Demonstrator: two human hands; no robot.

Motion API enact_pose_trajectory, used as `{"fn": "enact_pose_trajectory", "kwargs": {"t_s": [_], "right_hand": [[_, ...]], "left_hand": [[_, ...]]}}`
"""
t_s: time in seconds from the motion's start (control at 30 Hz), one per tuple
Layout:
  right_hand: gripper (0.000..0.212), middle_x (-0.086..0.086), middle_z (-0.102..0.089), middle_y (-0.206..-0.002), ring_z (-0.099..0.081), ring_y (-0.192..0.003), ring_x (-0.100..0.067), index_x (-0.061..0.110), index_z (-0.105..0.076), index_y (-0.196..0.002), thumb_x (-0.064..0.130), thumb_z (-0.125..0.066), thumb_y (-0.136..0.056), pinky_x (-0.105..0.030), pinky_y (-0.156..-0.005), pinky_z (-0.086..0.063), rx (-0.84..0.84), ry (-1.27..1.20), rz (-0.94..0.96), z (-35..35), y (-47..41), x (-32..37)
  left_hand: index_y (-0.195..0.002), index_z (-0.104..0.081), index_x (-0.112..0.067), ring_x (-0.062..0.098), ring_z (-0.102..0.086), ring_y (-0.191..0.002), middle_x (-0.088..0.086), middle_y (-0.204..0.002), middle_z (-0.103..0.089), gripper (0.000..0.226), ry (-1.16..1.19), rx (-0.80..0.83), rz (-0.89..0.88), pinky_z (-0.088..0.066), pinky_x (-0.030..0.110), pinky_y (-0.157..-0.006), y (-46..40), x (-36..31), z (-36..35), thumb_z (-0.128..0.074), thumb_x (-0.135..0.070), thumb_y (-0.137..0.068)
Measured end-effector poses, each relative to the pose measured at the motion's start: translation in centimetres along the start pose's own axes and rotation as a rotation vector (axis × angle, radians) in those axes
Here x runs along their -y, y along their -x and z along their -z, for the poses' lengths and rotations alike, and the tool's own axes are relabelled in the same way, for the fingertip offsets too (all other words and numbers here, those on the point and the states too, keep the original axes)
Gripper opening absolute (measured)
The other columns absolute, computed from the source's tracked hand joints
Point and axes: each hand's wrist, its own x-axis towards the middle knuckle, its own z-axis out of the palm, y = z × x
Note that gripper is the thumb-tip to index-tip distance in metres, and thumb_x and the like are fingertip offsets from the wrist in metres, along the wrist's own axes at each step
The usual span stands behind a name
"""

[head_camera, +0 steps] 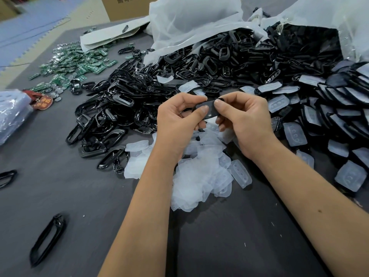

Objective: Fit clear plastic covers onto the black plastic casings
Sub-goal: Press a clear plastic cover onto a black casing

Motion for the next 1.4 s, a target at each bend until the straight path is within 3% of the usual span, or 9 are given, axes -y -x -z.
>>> {"fn": "enact_pose_trajectory", "kwargs": {"t_s": [0.17,0.37,0.53,0.73,0.87,1.0,1.17,1.3,1.4], "right_hand": [[0.014,-0.009,-0.072,-0.068,-0.064,-0.049,-0.019,0.007,-0.073,-0.086,0.013,-0.067,-0.098,-0.028,-0.042,-0.049,-0.082,0.231,0.087,-0.3,0.2,-0.5],[0.012,-0.006,-0.073,-0.067,-0.065,-0.047,-0.021,0.015,-0.072,-0.087,0.024,-0.073,-0.095,-0.027,-0.040,-0.047,-0.049,0.274,0.157,-0.2,0.2,-0.6],[0.010,-0.005,-0.072,-0.066,-0.067,-0.048,-0.019,0.019,-0.072,-0.085,0.019,-0.073,-0.095,-0.025,-0.041,-0.047,-0.051,0.305,0.190,-0.1,0.1,-0.7],[0.004,-0.010,-0.072,-0.070,-0.067,-0.052,-0.021,0.008,-0.073,-0.099,0.007,-0.071,-0.096,-0.028,-0.045,-0.052,0.084,0.198,0.211,0.2,0.1,-0.3],[0.019,-0.007,-0.069,-0.071,-0.067,-0.058,-0.025,0.003,-0.066,-0.116,0.003,-0.069,-0.097,-0.032,-0.051,-0.055,0.161,0.198,0.254,0.3,0.2,0.0],[0.017,-0.006,-0.067,-0.091,-0.069,-0.078,-0.025,0.010,-0.073,-0.114,0.006,-0.067,-0.099,-0.041,-0.055,-0.061,0.169,0.357,0.368,0.1,0.5,0.2],[0.027,-0.008,-0.060,-0.116,-0.061,-0.098,-0.018,0.014,-0.078,-0.118,0.018,-0.080,-0.092,-0.038,-0.060,-0.056,0.172,0.561,0.504,-0.2,0.8,0.3],[0.017,-0.012,-0.061,-0.112,-0.059,-0.095,-0.021,0.013,-0.081,-0.110,0.015,-0.078,-0.093,-0.026,-0.072,-0.050,0.070,0.676,0.623,-0.2,0.7,0.2],[0.008,-0.007,-0.062,-0.104,-0.061,-0.090,-0.012,0.012,-0.081,-0.101,0.014,-0.078,-0.093,-0.025,-0.062,-0.050,0.000,0.547,0.504,-0.4,0.8,0.2]], "left_hand": [[-0.095,-0.074,-0.012,0.011,-0.062,-0.056,0.001,-0.082,-0.076,0.016,-0.045,-0.010,0.000,-0.052,0.019,-0.056,-0.1,0.2,0.1,-0.075,0.002,-0.088],[-0.098,-0.075,-0.012,0.017,-0.067,-0.069,0.002,-0.085,-0.077,0.018,-0.054,0.016,0.003,-0.057,0.025,-0.063,-0.2,0.4,0.2,-0.075,0.003,-0.087],[-0.097,-0.076,-0.012,0.015,-0.065,-0.067,0.003,-0.084,-0.077,0.020,-0.033,0.024,0.038,-0.056,0.023,-0.063,-0.2,0.3,0.3,-0.076,0.004,-0.086],[-0.098,-0.077,-0.009,0.010,-0.058,-0.055,0.003,-0.076,-0.072,0.021,0.107,0.027,0.103,-0.051,0.018,-0.058,-0.1,-0.1,0.6,-0.072,0.008,-0.087],[-0.100,-0.076,-0.008,0.008,-0.054,-0.053,0.002,-0.070,-0.068,0.021,0.187,0.011,0.144,-0.047,0.017,-0.056,-0.2,-0.3,0.8,-0.069,0.008,-0.090],[-0.098,-0.075,-0.007,0.009,-0.053,-0.053,0.003,-0.069,-0.066,0.020,0.223,-0.032,0.180,-0.045,0.018,-0.058,-0.2,-0.4,0.7,-0.066,0.010,-0.091],[-0.096,-0.070,0.003,0.004,-0.051,-0.047,0.005,-0.068,-0.064,0.015,0.430,-0.086,0.269,-0.040,0.011,-0.046,-0.4,-1.2,1.1,-0.058,0.012,-0.094],[-0.099,-0.071,0.004,0.006,-0.057,-0.056,0.009,-0.079,-0.066,0.018,0.450,-0.049,0.299,-0.047,0.010,-0.052,-0.4,-1.5,1.0,-0.067,-0.013,-0.096],[-0.101,-0.072,0.003,0.011,-0.066,-0.066,0.012,-0.088,-0.071,0.031,0.429,-0.049,0.291,-0.054,0.014,-0.061,-0.3,-1.3,0.7,-0.071,-0.027,-0.091]]}}
